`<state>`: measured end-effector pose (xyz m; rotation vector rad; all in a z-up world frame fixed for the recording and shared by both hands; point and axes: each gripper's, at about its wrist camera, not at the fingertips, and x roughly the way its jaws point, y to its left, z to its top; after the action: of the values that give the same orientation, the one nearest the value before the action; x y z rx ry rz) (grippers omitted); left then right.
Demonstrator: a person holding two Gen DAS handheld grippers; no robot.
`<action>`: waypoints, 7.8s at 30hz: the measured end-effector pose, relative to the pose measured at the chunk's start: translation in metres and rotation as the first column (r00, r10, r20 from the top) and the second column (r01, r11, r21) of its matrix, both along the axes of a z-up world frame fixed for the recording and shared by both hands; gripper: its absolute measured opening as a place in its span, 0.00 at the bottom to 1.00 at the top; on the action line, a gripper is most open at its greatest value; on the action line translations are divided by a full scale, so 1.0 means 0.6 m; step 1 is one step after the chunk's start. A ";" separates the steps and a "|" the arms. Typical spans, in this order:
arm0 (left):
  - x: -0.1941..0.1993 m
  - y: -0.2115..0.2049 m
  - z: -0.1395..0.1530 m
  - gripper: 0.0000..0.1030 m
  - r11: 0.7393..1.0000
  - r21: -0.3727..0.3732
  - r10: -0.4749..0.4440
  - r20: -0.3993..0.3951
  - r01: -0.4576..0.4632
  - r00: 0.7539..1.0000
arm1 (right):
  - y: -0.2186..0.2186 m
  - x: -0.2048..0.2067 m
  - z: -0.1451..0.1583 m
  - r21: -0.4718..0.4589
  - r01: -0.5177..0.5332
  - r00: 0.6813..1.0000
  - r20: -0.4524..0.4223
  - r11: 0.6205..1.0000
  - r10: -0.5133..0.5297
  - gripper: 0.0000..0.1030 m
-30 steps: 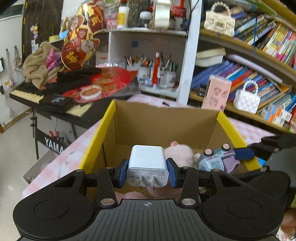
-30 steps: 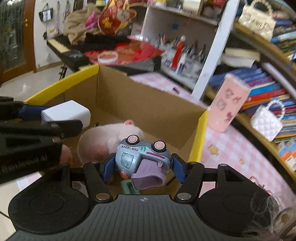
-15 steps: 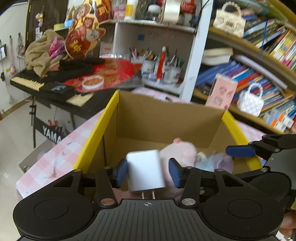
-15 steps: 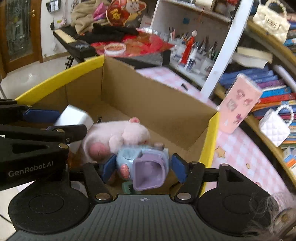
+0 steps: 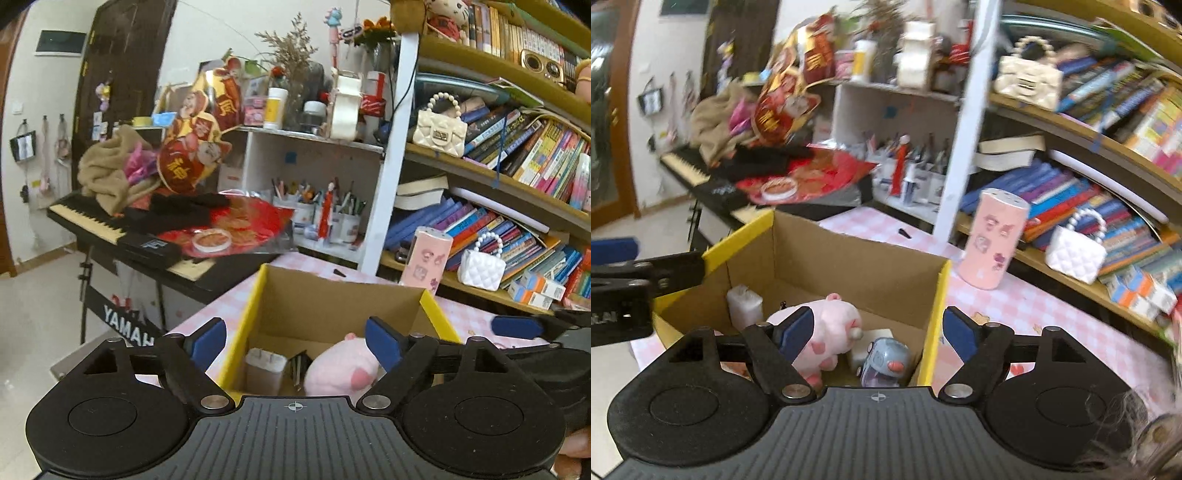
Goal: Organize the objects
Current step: 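Withdraw both grippers from the box back toward the green-and-blue toy, then grasp the green toy part with the right gripper while the left gripper grasps the blue part, then carry the blue and green toy parts into the yellow box and release both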
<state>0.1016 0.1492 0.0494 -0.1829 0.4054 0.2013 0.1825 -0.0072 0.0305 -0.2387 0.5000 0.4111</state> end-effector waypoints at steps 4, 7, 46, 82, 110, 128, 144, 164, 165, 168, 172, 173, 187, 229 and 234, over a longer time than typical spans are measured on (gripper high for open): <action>-0.035 0.007 -0.007 0.84 1.000 0.006 0.017 -0.025 -0.016 1.000 | -0.017 -0.039 0.003 0.046 0.062 0.998 0.002 0.997 -0.062 0.73; -0.061 0.009 -0.016 0.85 1.000 -0.008 0.013 -0.054 -0.014 0.998 | -0.031 -0.070 -0.003 0.079 0.115 0.993 -0.016 0.990 -0.114 0.73; -0.212 -0.121 -0.109 0.90 0.953 -0.018 -0.295 -0.276 0.302 0.915 | -0.144 -0.349 -0.117 -0.025 0.438 0.885 -0.163 0.899 -0.436 0.84; -0.092 -0.299 -0.105 0.90 0.869 0.055 -0.460 -0.274 0.491 0.844 | -0.320 -0.272 -0.121 0.017 0.569 0.805 -0.219 0.822 -0.552 0.86; 0.038 -0.414 -0.129 0.90 0.925 0.056 -0.337 -0.336 0.376 0.879 | -0.441 -0.035 -0.120 0.069 0.412 0.895 -0.219 0.909 -0.389 0.86; 0.138 -0.459 -0.149 0.90 0.925 0.119 -0.293 -0.380 0.360 0.877 | -0.400 0.187 -0.151 0.072 0.187 0.936 -0.317 0.980 -0.156 0.86; 0.203 -0.468 -0.153 0.90 0.929 0.116 -0.281 -0.393 0.351 0.875 | -0.453 0.206 -0.134 0.121 0.198 0.948 -0.274 0.973 -0.159 0.70; 0.394 -0.506 -0.215 0.41 0.935 0.047 -0.305 -0.403 0.352 0.863 | -0.570 0.068 -0.119 0.129 0.433 0.871 -0.316 0.892 -0.377 0.72; 0.393 -0.505 -0.214 0.37 0.935 0.051 -0.304 -0.399 0.352 0.865 | -0.570 0.063 -0.120 0.128 0.437 0.868 -0.319 0.890 -0.380 0.72; 0.386 -0.496 -0.205 0.31 0.934 0.018 -0.323 -0.381 0.357 0.866 | -0.567 0.048 -0.123 0.124 0.448 0.860 -0.328 0.885 -0.390 0.72; 0.357 -0.489 -0.173 0.30 0.931 0.016 -0.337 -0.339 0.363 0.878 | -0.558 0.033 -0.121 0.123 0.445 0.862 -0.327 0.887 -0.387 0.72; 0.348 -0.485 -0.165 0.30 0.931 0.009 -0.342 -0.332 0.365 0.879 | -0.555 0.029 -0.120 0.123 0.441 0.864 -0.327 0.889 -0.383 0.72; 0.205 -0.431 -0.105 0.30 0.904 -0.029 -0.419 -0.261 0.427 0.870 | -0.492 -0.047 -0.116 0.107 0.418 0.874 -0.319 0.902 -0.367 0.72; -0.169 -0.072 -0.098 0.29 0.973 0.015 -0.220 -0.252 0.232 0.942 | -0.094 -0.261 -0.107 0.062 0.095 0.955 -0.286 0.994 -0.074 0.72; -0.143 -0.041 -0.064 0.29 0.977 0.043 -0.201 -0.166 0.211 0.965 | -0.070 -0.239 -0.081 0.082 0.089 0.970 -0.234 0.993 -0.068 0.72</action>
<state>0.0159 0.1243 0.0107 -0.0638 0.5751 0.0231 0.0390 -0.0492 -0.0180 -0.0814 0.7151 0.3853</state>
